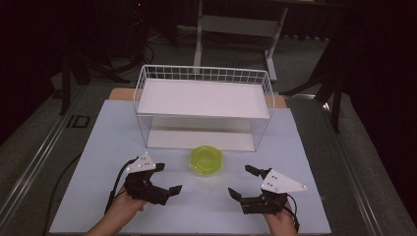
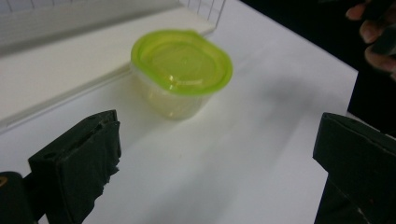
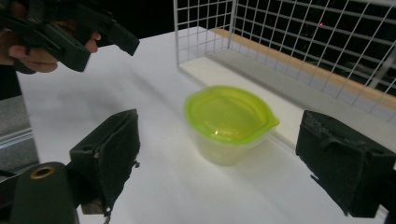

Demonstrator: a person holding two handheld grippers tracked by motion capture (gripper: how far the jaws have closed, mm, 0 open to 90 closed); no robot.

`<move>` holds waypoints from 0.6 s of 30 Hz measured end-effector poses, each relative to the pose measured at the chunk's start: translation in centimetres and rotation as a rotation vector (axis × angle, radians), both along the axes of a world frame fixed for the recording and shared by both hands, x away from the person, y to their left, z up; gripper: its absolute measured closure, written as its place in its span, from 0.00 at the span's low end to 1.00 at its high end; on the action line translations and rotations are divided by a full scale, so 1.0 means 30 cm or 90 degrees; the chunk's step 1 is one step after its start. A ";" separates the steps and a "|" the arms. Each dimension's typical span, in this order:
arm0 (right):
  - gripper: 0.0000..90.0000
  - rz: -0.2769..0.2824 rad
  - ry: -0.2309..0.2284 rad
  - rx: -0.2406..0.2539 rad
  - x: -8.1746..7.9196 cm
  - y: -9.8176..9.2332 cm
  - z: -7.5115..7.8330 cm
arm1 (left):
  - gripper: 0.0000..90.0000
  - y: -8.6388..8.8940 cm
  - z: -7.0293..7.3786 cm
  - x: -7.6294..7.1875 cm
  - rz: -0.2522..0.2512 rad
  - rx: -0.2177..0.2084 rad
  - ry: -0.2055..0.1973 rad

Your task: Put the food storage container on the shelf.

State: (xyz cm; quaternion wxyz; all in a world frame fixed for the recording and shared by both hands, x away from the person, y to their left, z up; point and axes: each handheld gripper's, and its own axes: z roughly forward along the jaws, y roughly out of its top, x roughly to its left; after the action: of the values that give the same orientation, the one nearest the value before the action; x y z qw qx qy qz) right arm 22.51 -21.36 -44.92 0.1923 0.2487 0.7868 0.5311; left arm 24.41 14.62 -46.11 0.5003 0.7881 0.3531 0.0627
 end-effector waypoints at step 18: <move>0.19 -0.015 0.062 0.019 0.129 0.062 0.008 | 0.02 -0.056 0.039 0.124 -0.003 -0.008 -0.026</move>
State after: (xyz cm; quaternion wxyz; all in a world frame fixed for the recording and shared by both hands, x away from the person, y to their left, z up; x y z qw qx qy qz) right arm 26.37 -19.50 -44.69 0.1563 0.2868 0.7844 0.5274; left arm 28.13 12.95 -44.95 0.5127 0.7843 0.3412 0.0756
